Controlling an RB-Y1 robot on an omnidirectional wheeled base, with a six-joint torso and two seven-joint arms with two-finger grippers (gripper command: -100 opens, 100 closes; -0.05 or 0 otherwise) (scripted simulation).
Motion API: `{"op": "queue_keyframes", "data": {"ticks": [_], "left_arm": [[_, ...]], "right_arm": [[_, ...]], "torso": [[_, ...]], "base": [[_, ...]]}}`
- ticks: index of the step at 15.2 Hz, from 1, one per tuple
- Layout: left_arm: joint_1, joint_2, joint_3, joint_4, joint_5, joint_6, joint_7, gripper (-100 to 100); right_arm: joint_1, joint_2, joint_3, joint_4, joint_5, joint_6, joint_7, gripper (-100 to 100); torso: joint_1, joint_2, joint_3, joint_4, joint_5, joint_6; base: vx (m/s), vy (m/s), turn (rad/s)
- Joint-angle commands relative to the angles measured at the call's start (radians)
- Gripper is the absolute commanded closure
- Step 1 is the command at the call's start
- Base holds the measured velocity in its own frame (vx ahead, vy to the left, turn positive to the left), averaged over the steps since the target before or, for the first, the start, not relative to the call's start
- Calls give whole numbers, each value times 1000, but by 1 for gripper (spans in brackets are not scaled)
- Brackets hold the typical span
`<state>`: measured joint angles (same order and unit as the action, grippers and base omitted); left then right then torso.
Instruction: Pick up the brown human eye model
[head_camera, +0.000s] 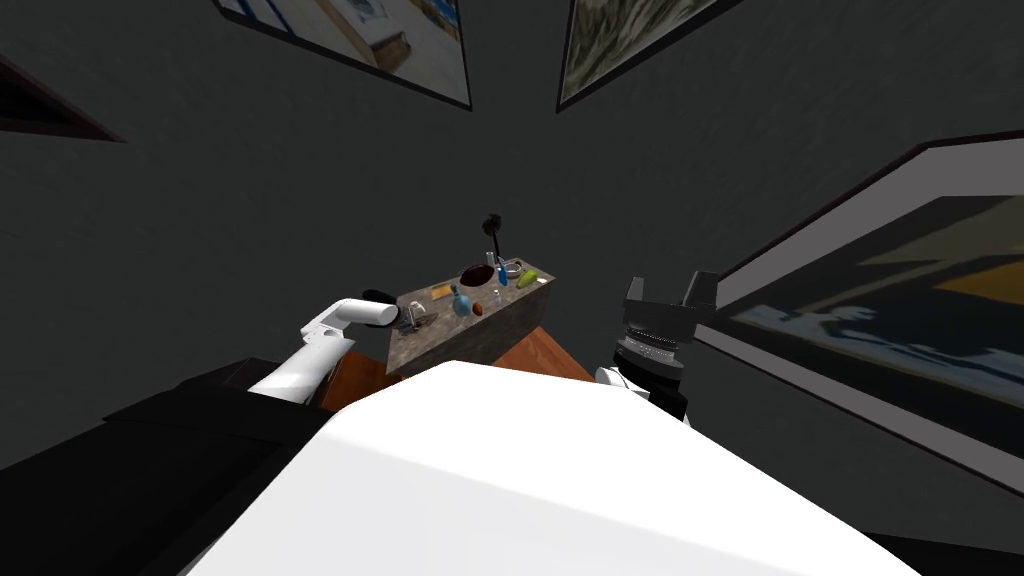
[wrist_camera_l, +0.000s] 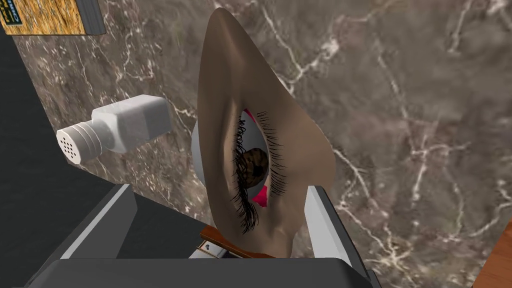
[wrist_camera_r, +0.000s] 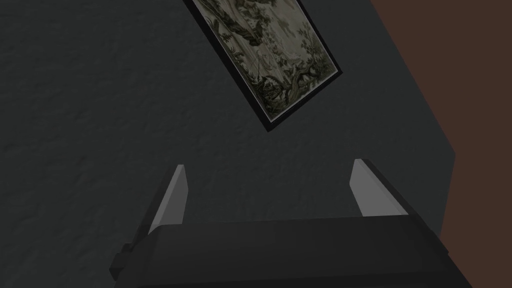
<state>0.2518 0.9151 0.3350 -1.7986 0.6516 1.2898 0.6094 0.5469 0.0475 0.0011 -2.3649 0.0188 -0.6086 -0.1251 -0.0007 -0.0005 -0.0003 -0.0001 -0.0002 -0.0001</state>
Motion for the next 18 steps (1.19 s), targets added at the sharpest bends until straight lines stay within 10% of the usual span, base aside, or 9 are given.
{"op": "queue_keyframes", "data": {"ticks": [1,6,12,13,18], "left_arm": [[-11,14,3,14,15,44,19,-100],[-24,39,14,32,44,111,48,-100],[-31,7,-4,84,15,55,18,-100],[-30,6,-4,87,14,50,15,100],[-25,20,4,56,26,75,30,100]], "right_arm": [[0,0,0,0,0,0,0,0],[0,0,0,0,0,0,0,0],[0,0,0,0,0,0,0,0],[0,0,0,0,0,0,0,0],[0,0,0,0,0,0,0,0]], "torso": [[0,0,0,0,0,0],[0,0,0,0,0,0],[2,-1,0,0,1,0],[2,0,0,0,1,0],[1,0,0,0,0,0]], "base": [[10,-10,-58],[10,-9,-65],[14,9,-23],[0,0,0],[-2,-2,5]]}}
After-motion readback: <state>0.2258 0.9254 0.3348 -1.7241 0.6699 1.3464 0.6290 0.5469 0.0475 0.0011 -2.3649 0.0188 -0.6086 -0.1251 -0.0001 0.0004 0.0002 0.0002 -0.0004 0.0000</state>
